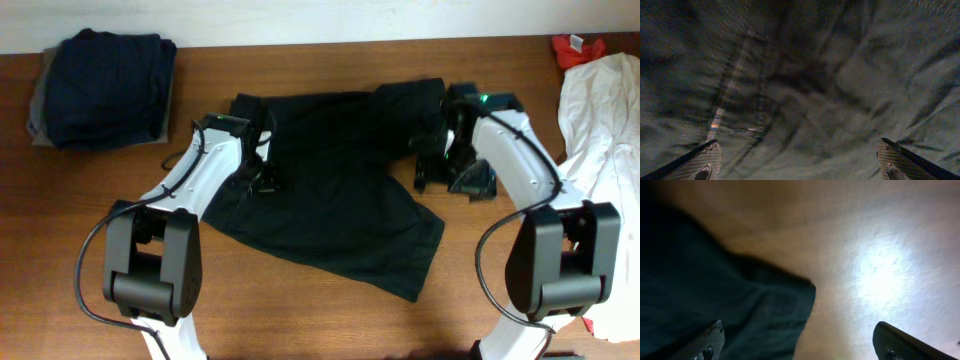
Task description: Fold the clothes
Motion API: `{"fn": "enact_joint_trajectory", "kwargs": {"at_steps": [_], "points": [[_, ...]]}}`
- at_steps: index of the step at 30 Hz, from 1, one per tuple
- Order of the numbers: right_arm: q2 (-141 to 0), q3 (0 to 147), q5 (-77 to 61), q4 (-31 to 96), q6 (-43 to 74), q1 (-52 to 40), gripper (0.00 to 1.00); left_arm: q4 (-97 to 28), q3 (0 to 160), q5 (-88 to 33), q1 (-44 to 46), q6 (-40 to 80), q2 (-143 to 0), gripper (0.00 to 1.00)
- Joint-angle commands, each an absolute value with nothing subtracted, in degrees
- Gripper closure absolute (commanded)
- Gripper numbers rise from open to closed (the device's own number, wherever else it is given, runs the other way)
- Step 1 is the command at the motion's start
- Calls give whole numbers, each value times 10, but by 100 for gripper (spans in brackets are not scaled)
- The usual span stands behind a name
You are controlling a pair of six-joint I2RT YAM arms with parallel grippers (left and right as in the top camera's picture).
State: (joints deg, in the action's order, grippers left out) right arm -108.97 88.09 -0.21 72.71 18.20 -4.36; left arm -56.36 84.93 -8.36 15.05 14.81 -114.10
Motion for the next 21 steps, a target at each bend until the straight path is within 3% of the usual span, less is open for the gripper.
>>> {"fn": "enact_joint_trajectory", "kwargs": {"at_steps": [1, 8, 13, 21], "points": [[-1061, 962, 7, 722, 185, -40, 2, -552, 950, 8, 147, 153, -1129, 4], [-1062, 1006, 7, 667, 152, -41, 2, -470, 980, 14, 101, 136, -1133, 4], [-1063, 1006, 8, 572, 78, -40, 2, -472, 980, -63, 54, 131, -1159, 7], [-1123, 1006, 65, 456, 2, -40, 1, -471, 978, -50, 89, 132, -1235, 7]]}}
